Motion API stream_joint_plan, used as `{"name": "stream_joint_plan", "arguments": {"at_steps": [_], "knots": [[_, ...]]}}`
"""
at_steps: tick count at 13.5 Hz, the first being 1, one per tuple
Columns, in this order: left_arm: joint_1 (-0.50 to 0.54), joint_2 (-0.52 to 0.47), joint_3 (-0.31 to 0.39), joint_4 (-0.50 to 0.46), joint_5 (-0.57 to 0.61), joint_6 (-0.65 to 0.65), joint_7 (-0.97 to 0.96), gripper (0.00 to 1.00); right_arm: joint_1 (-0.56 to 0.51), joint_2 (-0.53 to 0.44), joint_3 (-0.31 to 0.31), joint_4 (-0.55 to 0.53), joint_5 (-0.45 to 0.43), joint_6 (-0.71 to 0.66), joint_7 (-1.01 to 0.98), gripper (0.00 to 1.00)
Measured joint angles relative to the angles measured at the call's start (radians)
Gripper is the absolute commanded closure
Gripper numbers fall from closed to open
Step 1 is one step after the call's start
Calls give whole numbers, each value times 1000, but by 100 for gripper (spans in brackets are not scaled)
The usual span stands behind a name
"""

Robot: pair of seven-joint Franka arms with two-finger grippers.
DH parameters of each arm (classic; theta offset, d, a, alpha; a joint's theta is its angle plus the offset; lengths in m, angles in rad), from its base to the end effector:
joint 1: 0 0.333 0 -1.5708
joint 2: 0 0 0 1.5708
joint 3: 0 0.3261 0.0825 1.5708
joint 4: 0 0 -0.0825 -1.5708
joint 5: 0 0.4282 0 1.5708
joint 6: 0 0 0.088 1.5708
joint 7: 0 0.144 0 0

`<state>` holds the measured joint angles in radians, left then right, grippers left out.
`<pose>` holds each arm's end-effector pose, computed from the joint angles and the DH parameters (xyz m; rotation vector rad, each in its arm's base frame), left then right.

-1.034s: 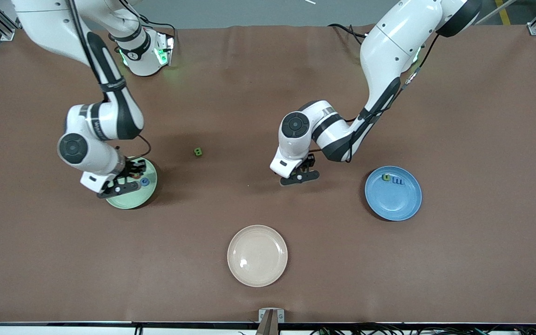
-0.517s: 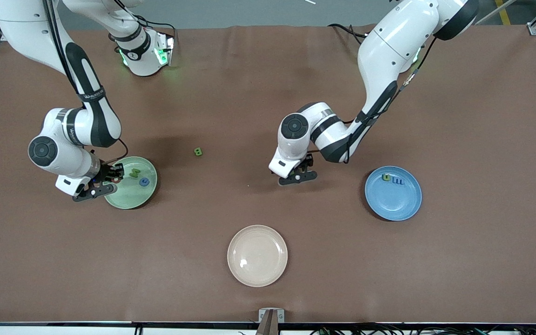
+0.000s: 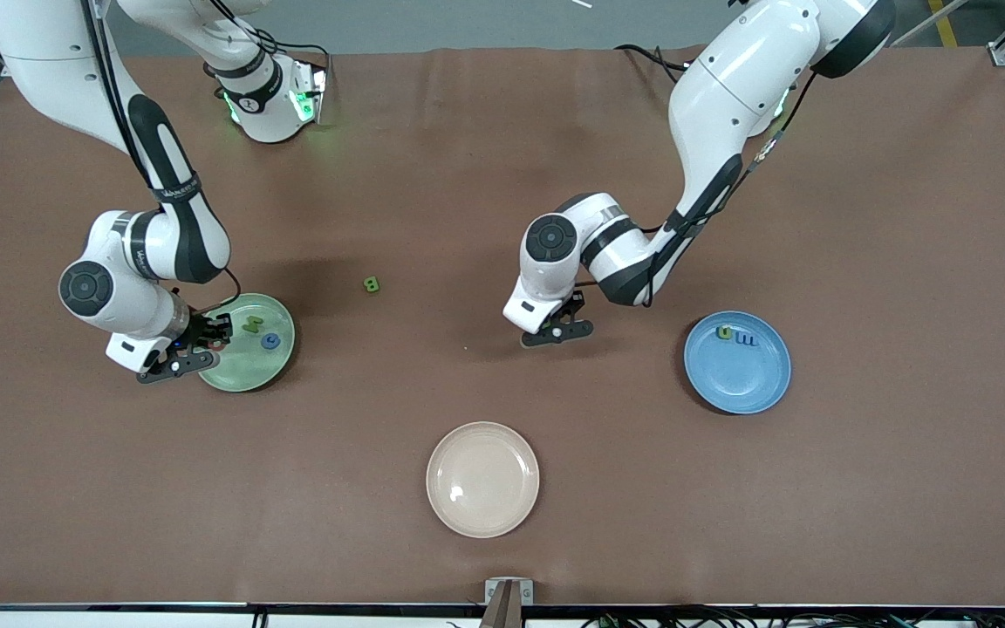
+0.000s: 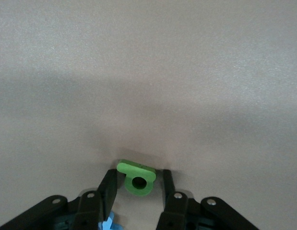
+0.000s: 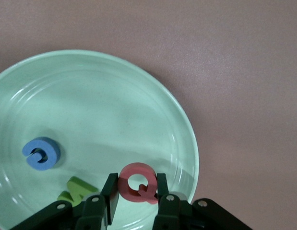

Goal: Sort upper and lower case letters into plates

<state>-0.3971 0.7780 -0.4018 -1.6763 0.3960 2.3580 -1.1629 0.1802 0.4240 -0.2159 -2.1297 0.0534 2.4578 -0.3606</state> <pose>0.5164 -0.4883 0.1125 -3.1206 -0.2815 0.0182 0.5907 -0.0260 0.1398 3.0648 0.4582 -0.1461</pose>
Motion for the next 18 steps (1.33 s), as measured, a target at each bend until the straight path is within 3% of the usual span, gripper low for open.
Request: {"name": "stream_joint_plan", "arguments": {"at_steps": [1, 2, 3, 7, 10, 14, 18], "knots": [[0, 0, 0, 0, 0, 0, 0, 62, 0, 8, 0, 0, 0, 11, 0, 92], [0, 0, 0, 0, 0, 1, 0, 65, 0, 13, 0, 0, 0, 16, 0, 69], [0, 0, 0, 0, 0, 2, 0, 68, 0, 16, 0, 1, 0, 17, 0, 2], [0, 0, -1, 1, 0, 4, 0, 82, 0, 17, 2, 4, 0, 12, 0, 0], [0, 0, -1, 1, 0, 4, 0, 90, 3, 7, 10, 46, 3, -93, 8, 0], [12, -7, 4, 5, 0, 1, 0, 93, 59, -72, 18, 85, 5, -245, 196, 0], [78, -99, -3, 21, -1, -59, 27, 94, 180, -148, 25, 26, 22, -264, 385, 0]]}}
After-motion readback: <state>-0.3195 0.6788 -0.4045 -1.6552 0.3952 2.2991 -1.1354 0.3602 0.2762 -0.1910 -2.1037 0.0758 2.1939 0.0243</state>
